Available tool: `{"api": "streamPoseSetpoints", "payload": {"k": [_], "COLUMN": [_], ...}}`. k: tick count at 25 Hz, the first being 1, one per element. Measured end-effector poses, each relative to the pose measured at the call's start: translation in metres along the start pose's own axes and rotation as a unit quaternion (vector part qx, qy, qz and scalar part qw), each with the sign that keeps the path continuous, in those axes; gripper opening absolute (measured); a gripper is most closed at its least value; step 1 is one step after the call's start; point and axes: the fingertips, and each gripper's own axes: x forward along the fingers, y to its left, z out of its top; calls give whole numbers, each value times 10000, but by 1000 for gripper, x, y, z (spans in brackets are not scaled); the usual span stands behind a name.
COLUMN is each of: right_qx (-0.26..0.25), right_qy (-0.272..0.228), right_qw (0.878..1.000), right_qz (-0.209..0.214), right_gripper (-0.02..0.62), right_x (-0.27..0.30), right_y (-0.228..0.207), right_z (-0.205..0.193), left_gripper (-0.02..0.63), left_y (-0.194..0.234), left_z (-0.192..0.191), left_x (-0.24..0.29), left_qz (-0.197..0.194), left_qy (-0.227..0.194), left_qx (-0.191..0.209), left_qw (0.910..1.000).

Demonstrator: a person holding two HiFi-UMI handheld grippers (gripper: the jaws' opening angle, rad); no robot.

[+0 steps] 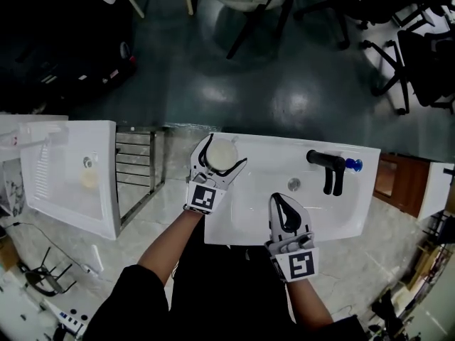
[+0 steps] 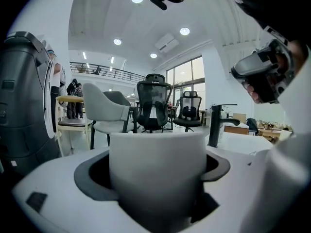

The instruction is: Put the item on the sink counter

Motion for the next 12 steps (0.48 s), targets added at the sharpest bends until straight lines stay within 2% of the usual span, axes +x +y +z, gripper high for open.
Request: {"api": "streamPoseSetpoints", "payload": {"k": [4, 10, 12], "right_qx": [-64, 187, 172], "right_qy": [-48, 198, 131], "right_qw": [9998, 9996, 9997], "right_qz": [-193, -117, -133], "right_gripper": [34, 34, 32], "right_x": [11, 0, -1], "right_y": [-11, -16, -17], "right_z": [6, -11, -10], "left_gripper": [466, 466, 466], "left_y": [-2, -10, -14], "left_z": [-16, -23, -23], "left_x": [10, 16, 20], "left_qz": [-95, -185, -197], "left_qy": [57, 243, 270], "left_qx": [-64, 67, 152], "left_qw": [9999, 9995, 9993]}}
